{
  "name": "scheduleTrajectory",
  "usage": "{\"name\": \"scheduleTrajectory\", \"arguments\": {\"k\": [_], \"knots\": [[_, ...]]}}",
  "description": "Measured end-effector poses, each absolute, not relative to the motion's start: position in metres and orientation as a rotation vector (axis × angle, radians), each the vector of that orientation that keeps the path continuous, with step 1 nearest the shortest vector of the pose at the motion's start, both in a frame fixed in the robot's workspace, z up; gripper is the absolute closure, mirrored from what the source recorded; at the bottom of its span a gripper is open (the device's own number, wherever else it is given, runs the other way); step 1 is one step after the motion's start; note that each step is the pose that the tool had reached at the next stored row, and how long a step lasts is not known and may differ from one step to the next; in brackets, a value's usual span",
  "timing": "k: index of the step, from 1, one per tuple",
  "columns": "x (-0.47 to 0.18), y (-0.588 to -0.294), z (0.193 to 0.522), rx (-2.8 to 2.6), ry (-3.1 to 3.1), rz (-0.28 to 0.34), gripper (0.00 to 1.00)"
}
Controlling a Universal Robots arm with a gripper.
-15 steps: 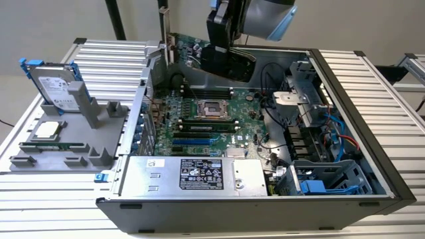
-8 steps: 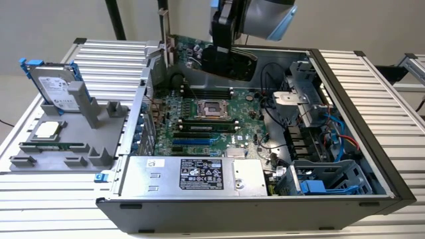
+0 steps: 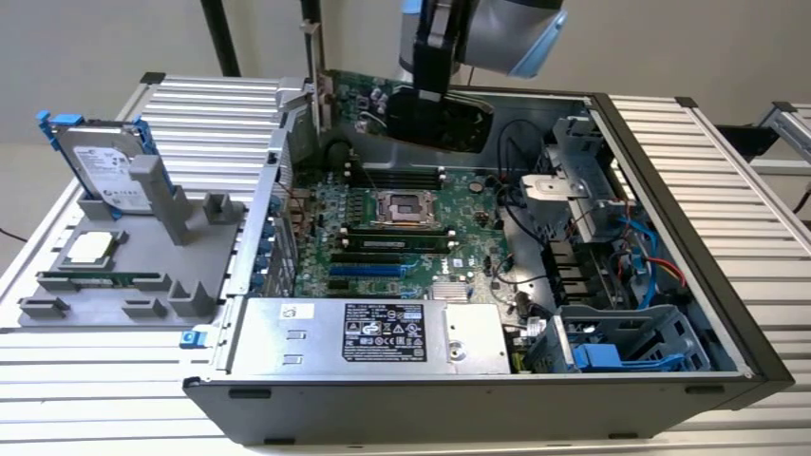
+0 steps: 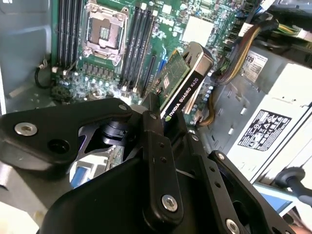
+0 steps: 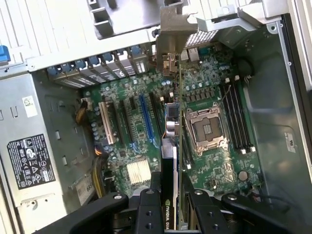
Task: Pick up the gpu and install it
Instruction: 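Insert the gpu into the slot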
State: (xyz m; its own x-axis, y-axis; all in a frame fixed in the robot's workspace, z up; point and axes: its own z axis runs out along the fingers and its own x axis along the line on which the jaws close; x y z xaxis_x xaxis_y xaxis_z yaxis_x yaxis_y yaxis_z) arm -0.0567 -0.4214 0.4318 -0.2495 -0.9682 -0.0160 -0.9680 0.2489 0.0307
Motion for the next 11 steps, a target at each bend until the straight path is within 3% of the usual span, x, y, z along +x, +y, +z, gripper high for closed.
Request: {"name": "scheduleTrajectory", "arguments": {"k": [11], "knots": [[-0.0542,-0.4214,0.4318,2.038,-2.38,-0.053,1.0]]}}
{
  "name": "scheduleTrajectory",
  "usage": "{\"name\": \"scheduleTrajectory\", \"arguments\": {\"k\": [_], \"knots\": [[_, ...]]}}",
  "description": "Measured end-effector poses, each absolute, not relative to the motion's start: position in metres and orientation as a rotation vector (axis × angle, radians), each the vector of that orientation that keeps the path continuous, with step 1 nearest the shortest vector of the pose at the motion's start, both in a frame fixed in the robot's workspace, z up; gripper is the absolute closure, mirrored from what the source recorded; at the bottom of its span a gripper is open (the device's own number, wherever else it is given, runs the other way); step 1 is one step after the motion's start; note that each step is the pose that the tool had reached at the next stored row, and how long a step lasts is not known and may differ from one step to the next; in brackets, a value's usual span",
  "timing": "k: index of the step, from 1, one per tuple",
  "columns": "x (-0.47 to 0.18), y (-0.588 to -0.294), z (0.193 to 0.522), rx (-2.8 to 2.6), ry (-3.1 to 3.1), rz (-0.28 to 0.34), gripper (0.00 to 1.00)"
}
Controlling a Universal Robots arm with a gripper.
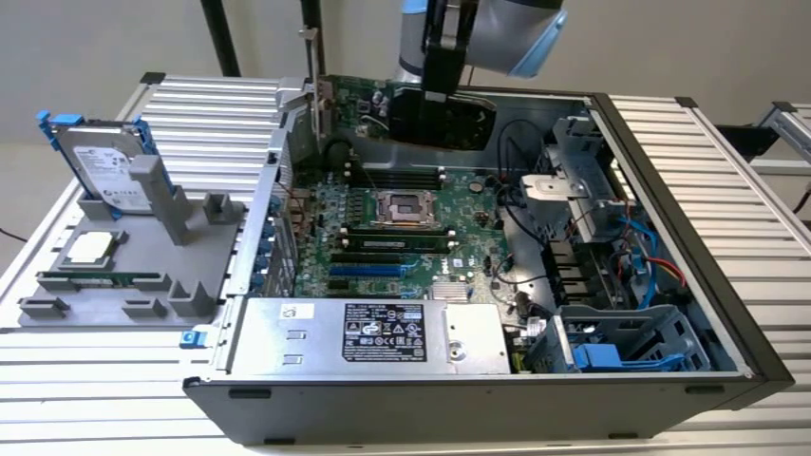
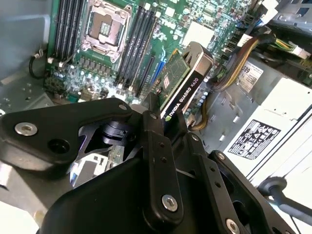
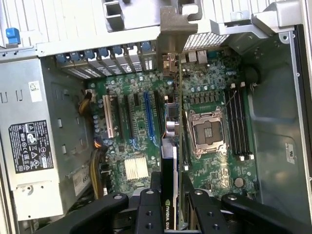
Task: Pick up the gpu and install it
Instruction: 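Insert the gpu into the slot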
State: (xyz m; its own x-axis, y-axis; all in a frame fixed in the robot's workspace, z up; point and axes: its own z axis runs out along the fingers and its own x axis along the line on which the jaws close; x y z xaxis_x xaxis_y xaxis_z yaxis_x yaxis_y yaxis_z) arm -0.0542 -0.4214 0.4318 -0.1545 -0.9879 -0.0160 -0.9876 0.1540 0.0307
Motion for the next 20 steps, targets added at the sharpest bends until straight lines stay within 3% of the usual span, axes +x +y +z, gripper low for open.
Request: {"name": "scheduleTrajectory", "arguments": {"k": [20], "knots": [[-0.0535,-0.4214,0.4273,2.094,-2.33,-0.052,1.0]]}}
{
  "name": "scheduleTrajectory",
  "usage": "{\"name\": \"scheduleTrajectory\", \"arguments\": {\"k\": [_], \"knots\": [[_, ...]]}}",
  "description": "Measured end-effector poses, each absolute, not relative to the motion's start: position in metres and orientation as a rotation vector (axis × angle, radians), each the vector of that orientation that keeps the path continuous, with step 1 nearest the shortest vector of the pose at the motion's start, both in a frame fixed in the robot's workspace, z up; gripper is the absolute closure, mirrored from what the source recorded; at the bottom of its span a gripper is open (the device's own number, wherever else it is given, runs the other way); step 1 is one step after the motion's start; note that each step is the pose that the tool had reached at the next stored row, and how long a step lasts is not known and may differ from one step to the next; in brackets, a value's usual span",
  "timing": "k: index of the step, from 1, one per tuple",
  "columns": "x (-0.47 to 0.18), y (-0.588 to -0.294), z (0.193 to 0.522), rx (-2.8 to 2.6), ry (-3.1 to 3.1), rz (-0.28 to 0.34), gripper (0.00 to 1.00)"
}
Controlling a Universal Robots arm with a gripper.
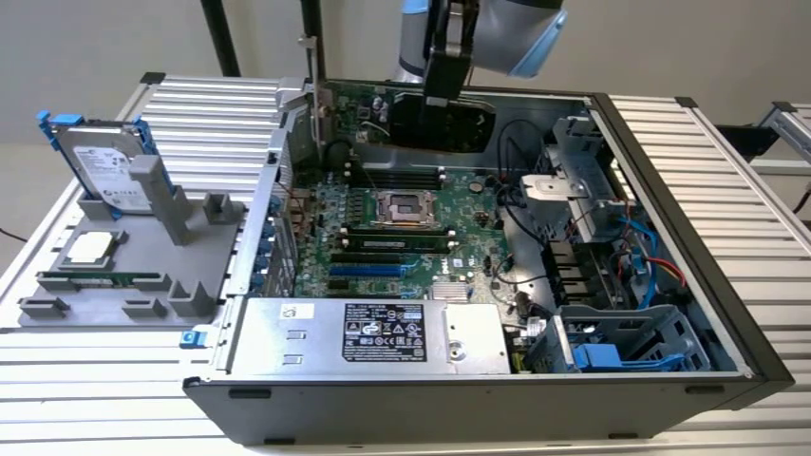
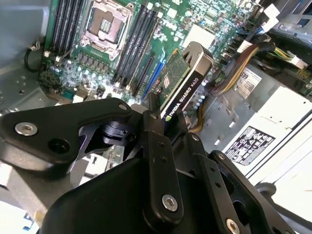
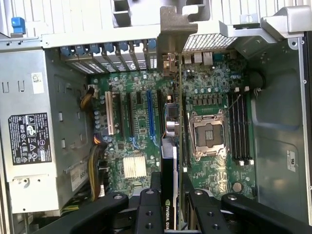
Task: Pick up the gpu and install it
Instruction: 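Insert the gpu into the slot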
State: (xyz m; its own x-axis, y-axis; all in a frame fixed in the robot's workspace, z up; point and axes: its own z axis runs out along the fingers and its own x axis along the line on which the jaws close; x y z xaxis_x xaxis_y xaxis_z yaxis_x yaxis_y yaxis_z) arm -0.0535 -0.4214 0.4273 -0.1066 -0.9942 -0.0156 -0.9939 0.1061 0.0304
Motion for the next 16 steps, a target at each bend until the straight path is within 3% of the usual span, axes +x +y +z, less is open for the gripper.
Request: {"name": "scheduleTrajectory", "arguments": {"k": [16], "knots": [[-0.0466,-0.4211,0.4191,2.096,-2.328,-0.051,1.0]]}}
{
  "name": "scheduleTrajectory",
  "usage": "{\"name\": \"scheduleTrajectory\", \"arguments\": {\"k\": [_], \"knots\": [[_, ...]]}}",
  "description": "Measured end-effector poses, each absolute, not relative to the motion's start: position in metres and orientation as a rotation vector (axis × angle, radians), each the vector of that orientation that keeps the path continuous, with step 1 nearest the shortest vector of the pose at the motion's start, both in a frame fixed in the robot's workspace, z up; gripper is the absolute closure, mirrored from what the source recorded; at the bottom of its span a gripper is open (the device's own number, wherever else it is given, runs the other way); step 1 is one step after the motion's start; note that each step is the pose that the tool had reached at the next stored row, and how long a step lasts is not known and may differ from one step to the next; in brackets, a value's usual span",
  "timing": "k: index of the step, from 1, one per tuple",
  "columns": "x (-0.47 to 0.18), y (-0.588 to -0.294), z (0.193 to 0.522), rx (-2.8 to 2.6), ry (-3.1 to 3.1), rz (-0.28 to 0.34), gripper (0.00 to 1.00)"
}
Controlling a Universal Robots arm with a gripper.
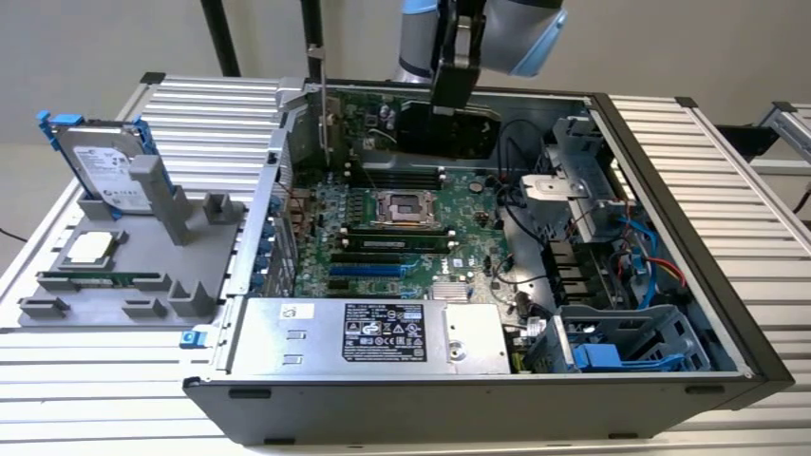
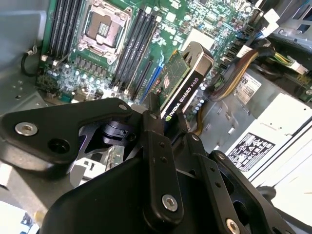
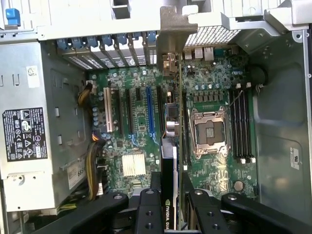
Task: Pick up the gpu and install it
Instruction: 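Insert the gpu into the slot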
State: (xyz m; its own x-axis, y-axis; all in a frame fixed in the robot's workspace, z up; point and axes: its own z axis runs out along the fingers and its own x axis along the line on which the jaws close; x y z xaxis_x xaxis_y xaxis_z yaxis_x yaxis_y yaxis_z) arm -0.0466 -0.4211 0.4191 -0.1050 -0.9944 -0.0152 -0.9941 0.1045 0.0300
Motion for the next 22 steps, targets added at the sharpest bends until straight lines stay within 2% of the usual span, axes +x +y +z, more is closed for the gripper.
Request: {"name": "scheduleTrajectory", "arguments": {"k": [22], "knots": [[-0.041,-0.42,0.404,2.105,-2.321,-0.047,1.0]]}}
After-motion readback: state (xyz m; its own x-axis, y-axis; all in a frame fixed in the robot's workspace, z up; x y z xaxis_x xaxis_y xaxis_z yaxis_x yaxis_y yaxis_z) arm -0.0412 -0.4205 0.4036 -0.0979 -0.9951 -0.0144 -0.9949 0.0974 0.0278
